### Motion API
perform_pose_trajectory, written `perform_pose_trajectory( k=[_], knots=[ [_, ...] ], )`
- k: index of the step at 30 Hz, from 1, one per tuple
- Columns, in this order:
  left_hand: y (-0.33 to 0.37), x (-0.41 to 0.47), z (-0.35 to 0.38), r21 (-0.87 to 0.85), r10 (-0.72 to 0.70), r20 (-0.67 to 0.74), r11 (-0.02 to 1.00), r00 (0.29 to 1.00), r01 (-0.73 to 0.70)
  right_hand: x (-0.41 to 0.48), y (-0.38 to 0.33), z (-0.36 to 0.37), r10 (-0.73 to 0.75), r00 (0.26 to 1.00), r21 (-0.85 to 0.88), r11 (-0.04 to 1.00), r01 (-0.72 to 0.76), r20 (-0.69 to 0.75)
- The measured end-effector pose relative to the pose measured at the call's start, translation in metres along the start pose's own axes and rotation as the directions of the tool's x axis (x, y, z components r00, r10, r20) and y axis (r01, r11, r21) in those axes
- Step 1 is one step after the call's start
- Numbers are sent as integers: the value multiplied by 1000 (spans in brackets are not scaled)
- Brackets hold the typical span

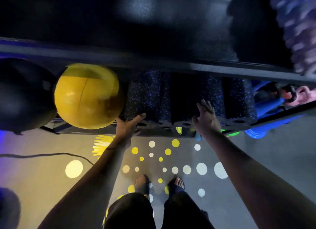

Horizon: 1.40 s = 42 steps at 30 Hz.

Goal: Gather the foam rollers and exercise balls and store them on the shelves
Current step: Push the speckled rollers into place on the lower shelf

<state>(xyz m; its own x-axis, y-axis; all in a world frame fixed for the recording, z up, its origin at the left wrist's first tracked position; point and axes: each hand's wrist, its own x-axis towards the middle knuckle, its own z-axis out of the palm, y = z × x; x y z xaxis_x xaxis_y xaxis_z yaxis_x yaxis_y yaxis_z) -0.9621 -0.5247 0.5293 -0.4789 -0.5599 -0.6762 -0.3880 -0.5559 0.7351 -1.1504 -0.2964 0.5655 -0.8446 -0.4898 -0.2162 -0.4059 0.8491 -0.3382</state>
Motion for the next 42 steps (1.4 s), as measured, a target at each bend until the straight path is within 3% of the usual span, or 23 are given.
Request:
perform_pose_trajectory(
  k=[5,8,12,17,24,29,36,39,42],
  knots=[
    [0,2,31,130,-46,-75,990,996,56,32,45,-15,38,988,-229,973,-3,149],
    [-6,5,61,191,-61,-123,978,991,84,44,74,-19,34,963,-263,964,39,267],
    [-10,-11,119,427,30,-205,902,978,62,50,79,-25,-2,929,-283,952,115,369],
    [-6,-21,182,530,93,-180,848,979,17,55,80,-34,-30,905,-299,939,171,423],
    [0,-7,207,654,78,-202,753,976,75,57,97,-29,-123,898,-233,943,239,422],
    [-8,-21,192,726,105,-109,688,988,7,56,98,-29,-147,884,-240,931,275,444],
    [3,-78,122,788,302,-1,587,953,-185,43,79,-49,-103,899,-369,888,276,425],
    [18,-105,89,841,304,-27,521,952,-143,35,73,-55,-127,911,-376,881,285,393],
    [32,-121,62,835,384,-96,534,918,-136,29,57,-57,-170,931,-325,904,278,323]
  ],
)
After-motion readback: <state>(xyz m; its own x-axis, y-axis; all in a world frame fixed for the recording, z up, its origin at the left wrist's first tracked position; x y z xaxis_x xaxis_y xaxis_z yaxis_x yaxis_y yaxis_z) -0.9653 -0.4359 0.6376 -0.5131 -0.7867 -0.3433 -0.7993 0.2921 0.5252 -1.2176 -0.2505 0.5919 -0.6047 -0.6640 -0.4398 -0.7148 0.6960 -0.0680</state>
